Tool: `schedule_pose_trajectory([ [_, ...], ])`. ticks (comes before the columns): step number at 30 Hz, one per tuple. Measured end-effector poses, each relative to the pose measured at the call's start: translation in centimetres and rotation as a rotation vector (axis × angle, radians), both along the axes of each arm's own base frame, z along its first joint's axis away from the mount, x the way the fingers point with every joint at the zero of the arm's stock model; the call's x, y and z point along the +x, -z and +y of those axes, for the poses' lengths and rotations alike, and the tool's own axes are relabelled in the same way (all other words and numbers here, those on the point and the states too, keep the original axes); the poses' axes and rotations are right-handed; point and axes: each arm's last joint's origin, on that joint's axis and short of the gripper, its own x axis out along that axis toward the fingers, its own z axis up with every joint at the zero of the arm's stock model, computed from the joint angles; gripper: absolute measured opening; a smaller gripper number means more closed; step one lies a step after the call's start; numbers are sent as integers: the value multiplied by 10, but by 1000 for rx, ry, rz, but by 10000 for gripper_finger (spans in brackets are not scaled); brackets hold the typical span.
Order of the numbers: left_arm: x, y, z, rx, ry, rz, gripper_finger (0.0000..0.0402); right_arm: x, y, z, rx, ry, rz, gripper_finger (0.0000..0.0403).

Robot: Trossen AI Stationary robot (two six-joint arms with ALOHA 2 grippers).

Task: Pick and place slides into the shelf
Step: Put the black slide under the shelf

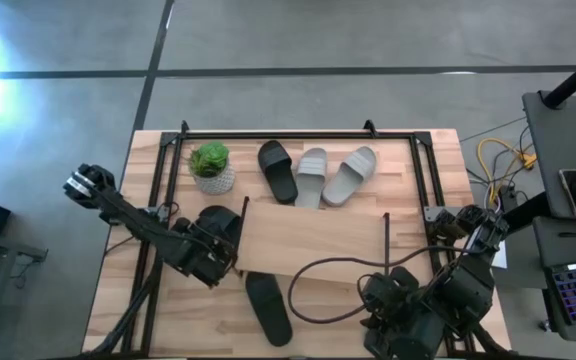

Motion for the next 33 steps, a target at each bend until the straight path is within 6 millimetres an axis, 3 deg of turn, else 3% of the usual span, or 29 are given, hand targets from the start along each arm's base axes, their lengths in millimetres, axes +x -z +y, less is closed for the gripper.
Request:
schedule_pose_trajectory([
  [11,-10,22,10,23,-95,-97,237,0,0,0,-1,-1,0,146],
  [18,-14,35,20,61,-139,-60,203,0,0,0,-2,1,-1,146],
  [24,-19,39,23,81,-130,-24,139,1,0,0,-3,2,-2,146],
  [31,-25,46,26,102,-96,35,16,0,0,0,-3,2,-2,146],
  [33,-26,46,27,108,-93,36,7,0,0,0,-3,2,-2,146],
])
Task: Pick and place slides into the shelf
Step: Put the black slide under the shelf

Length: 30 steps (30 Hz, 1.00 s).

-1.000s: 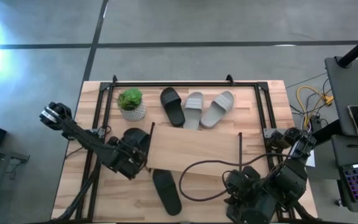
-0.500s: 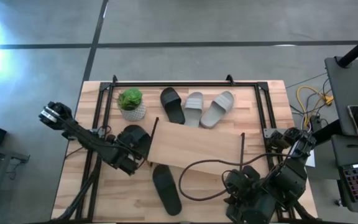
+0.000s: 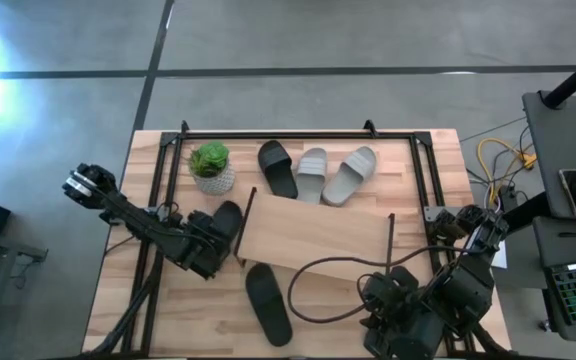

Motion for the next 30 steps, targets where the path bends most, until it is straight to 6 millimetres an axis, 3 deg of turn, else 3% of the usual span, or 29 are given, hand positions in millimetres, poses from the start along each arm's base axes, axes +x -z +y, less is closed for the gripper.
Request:
schedule_pose_trajectory([
  [5,0,-1,-2,-1,18,9,2,0,0,0,0,0,0,146],
  [10,3,-15,-18,-24,92,5,1,0,0,0,-1,-1,0,146],
  [22,-3,-110,-74,-42,228,-27,0,0,0,0,-17,-19,-8,146],
  [26,-6,-125,-90,-112,234,107,0,0,0,0,-26,-33,-9,146],
  [30,-8,-137,-119,-225,273,128,0,0,0,0,-27,-37,-9,146],
])
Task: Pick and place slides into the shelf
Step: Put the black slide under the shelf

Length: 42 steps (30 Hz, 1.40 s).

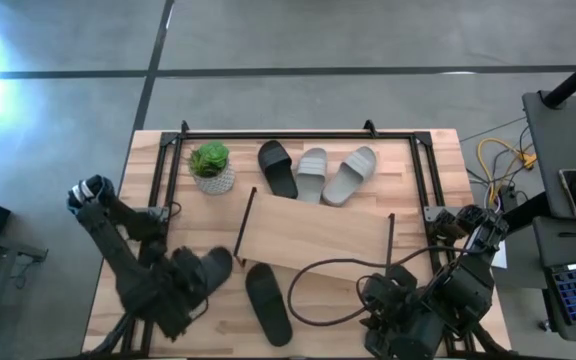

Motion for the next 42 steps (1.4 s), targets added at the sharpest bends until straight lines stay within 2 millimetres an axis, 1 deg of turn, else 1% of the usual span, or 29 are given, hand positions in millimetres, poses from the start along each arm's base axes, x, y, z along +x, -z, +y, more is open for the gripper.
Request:
schedule_pose_trajectory([
  [5,0,-21,-47,-129,-18,-99,0,-4,0,3,-5,-23,0,146],
  [8,6,-28,-72,-153,-53,-189,0,-6,0,6,-9,-42,-1,146],
  [10,15,-28,-88,-167,-69,-212,0,-7,0,7,-9,-45,-1,146],
  [16,43,-14,-135,-220,-81,-243,0,-8,0,7,-15,-56,-2,146],
  [21,60,-9,-158,-237,-150,-345,0,-5,0,5,-17,-49,-2,146],
  [24,68,-9,-166,-249,-180,-411,0,-5,0,4,-9,-34,-2,146],
  [27,75,-5,-169,-256,-193,-419,0,-5,0,5,-11,-32,-3,146],
  [31,89,4,-169,-256,-220,-431,0,-6,-1,6,-76,-44,-57,143],
  [35,101,7,-162,-235,-246,-452,0,-11,-2,9,-162,-45,-137,132],
  [39,115,6,-153,-215,-291,-499,0,-15,-7,7,-153,30,-188,122],
  [42,129,7,-144,-208,-326,-532,0,-19,-10,6,-172,52,-231,119],
])
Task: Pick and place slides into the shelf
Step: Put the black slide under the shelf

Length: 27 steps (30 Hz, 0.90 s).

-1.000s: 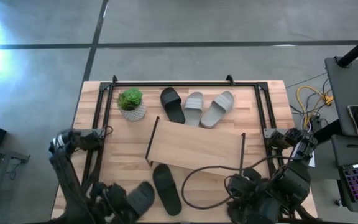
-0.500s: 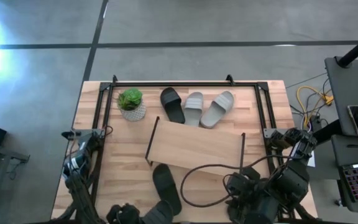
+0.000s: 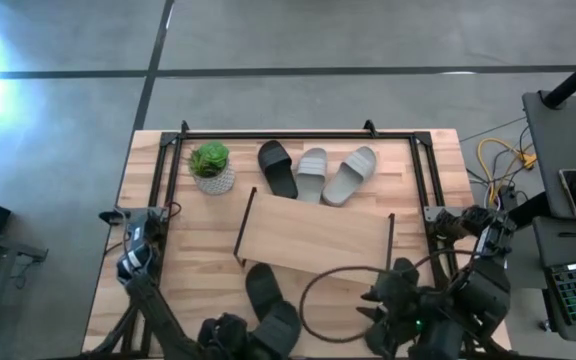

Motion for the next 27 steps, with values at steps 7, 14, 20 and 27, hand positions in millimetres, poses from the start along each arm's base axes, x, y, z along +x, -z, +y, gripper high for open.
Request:
schedule_pose_trajectory([
  [7,40,3,30,-27,-105,-35,0,-22,-9,6,-82,-156,-21,117],
  [14,80,14,63,-77,-212,-73,0,-55,-32,-3,-42,-264,-57,108],
  [20,93,25,87,-76,-267,-9,0,-79,-51,-18,-20,-290,-132,98],
  [27,99,45,103,-82,-317,60,0,-81,-50,-16,-58,-348,-120,95],
])
